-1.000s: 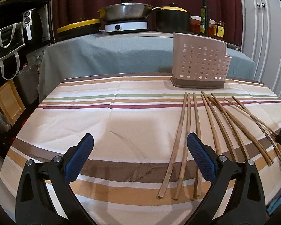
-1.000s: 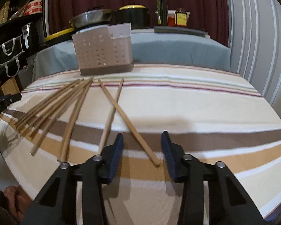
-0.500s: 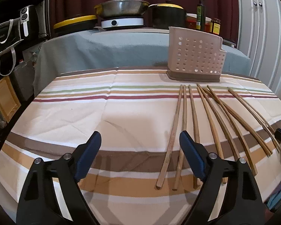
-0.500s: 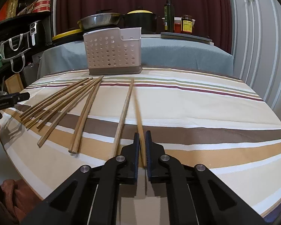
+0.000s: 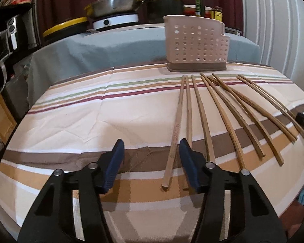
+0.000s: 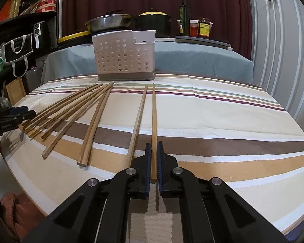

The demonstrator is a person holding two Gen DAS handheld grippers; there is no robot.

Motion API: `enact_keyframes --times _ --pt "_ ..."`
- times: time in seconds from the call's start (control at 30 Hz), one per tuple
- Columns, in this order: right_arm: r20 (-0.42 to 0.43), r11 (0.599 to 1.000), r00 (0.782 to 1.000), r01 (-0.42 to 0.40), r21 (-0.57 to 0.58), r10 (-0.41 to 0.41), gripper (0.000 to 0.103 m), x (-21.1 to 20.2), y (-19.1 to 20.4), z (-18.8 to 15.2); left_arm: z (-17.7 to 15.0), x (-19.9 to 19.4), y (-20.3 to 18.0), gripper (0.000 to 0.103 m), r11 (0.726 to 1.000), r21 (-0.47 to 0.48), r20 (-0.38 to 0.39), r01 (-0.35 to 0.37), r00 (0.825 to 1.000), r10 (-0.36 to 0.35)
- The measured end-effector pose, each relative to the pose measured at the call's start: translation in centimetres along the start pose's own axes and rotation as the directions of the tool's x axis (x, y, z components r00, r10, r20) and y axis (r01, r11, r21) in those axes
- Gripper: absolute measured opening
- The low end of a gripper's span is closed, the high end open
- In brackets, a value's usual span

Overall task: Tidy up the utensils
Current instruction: 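Lower and close the right gripper on a wooden chopstick while the left gripper grasps another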

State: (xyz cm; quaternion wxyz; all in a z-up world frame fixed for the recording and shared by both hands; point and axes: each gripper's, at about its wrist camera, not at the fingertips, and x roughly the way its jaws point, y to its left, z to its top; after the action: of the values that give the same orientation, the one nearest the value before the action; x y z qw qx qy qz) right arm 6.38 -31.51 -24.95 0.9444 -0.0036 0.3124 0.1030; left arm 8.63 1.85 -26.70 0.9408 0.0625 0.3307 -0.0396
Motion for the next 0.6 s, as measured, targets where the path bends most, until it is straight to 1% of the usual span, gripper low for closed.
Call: enact_keyframes --times 0.03,0.1,0.17,0.27,0.37,0.43,0.47,0.5,0.57,0.6 --pt "0.002 1.000 1.000 -0.001 0.002 0.001 0.006 0.0 0.0 0.0 0.0 0.0 -0.1 0.049 1.000 0.008 0.003 0.005 1.000 -0.006" --pt "0.005 1.000 1.000 0.000 0.003 0.000 0.006 0.0 0.0 -0.1 -0.1 0.2 -0.2 0.037 1.000 0.016 -0.010 0.006 1.000 -0.006" --pt "0.009 1.000 1.000 -0.002 0.007 0.002 0.007 0.0 -0.1 -0.2 -0.3 0.2 -0.2 0.031 1.000 0.007 -0.019 0.020 1.000 -0.020" --pt "0.013 1.000 1.000 -0.009 0.016 0.009 0.007 -0.1 -0.2 -0.5 -0.6 0.0 -0.4 0.028 1.000 0.012 -0.013 0.016 1.000 -0.016" --pt "0.018 1.000 1.000 -0.014 0.021 0.014 0.008 -0.1 -0.3 -0.6 -0.8 -0.2 -0.6 0.020 0.999 0.008 -0.012 0.036 0.999 -0.036" --pt "0.022 0.999 1.000 -0.016 0.035 0.015 0.014 -0.2 -0.5 -0.7 -0.9 -0.3 -0.8 0.020 0.999 0.015 -0.009 0.029 1.000 -0.029" --pt "0.025 0.999 1.000 -0.018 0.045 0.017 0.021 -0.2 -0.6 -0.8 -1.0 -0.4 -0.9 0.019 0.999 0.020 -0.007 0.026 1.000 -0.026" --pt "0.028 0.998 0.999 -0.020 0.053 0.018 0.023 -0.2 -0.8 -0.9 -1.0 -0.4 -1.0 0.018 0.999 0.022 -0.007 0.027 1.000 -0.027" --pt "0.034 0.998 0.999 -0.024 0.060 0.022 0.023 -0.3 -0.9 -1.0 -1.2 -0.5 -1.2 0.017 0.999 0.028 -0.007 0.026 1.000 -0.026" --pt "0.034 0.998 0.999 -0.023 0.059 0.021 0.023 -0.3 -0.9 -1.0 -1.3 -0.6 -1.2 0.014 0.999 0.031 -0.006 0.028 1.000 -0.028"
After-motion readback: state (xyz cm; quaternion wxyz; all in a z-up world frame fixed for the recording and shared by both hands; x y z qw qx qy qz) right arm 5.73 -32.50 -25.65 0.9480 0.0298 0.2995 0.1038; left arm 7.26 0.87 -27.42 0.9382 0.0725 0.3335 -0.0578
